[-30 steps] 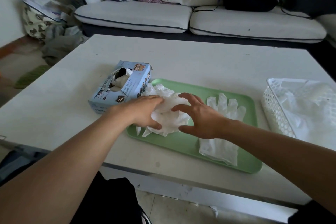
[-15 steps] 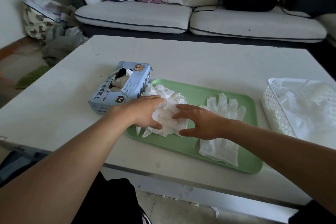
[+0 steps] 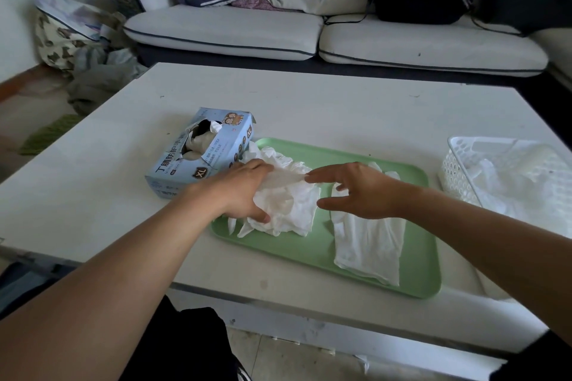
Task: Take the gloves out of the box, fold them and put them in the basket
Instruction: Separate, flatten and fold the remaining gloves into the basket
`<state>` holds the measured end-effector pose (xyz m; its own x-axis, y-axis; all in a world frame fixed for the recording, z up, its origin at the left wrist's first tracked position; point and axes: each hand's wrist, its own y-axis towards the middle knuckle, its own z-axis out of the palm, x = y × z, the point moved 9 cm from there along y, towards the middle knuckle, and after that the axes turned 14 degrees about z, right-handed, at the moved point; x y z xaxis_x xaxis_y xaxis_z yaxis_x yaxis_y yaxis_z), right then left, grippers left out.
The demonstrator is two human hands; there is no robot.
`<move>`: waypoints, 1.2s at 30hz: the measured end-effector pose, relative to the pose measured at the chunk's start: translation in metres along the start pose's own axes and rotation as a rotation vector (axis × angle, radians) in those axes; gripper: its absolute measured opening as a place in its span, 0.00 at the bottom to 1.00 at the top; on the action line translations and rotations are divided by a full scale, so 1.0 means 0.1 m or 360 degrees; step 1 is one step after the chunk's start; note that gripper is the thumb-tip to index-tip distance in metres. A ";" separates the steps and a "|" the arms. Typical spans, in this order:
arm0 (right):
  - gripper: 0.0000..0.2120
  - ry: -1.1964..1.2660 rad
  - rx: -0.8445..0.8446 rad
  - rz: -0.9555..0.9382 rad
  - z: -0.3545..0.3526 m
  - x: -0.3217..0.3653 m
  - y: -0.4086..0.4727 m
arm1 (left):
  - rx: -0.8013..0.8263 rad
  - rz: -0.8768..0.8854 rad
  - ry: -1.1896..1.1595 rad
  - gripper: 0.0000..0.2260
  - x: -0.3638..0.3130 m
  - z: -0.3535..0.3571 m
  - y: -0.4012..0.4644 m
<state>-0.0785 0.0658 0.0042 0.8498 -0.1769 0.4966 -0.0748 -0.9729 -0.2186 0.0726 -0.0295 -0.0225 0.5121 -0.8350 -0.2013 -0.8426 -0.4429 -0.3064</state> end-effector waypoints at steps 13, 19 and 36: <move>0.21 0.0729 -0.0172 0.0091 -0.61 -0.17 -0.15 | 0.0052 -0.0090 0.0052 0.50 0.06 -0.01 0.04; 0.21 0.1229 -0.0106 0.0052 -0.85 -0.24 -0.31 | 0.0057 -0.0106 0.0086 0.47 0.05 -0.02 0.07; 0.23 0.1791 -0.0438 0.0251 -1.17 -0.43 -0.45 | -0.0554 0.0205 -0.1555 0.09 -0.78 -0.66 0.27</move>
<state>-0.1723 0.0997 0.0910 -0.1104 -0.1961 0.9744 -0.3661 -0.9034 -0.2233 -0.0010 0.0021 0.0464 0.1960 -0.3236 -0.9257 -0.8222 -0.5686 0.0247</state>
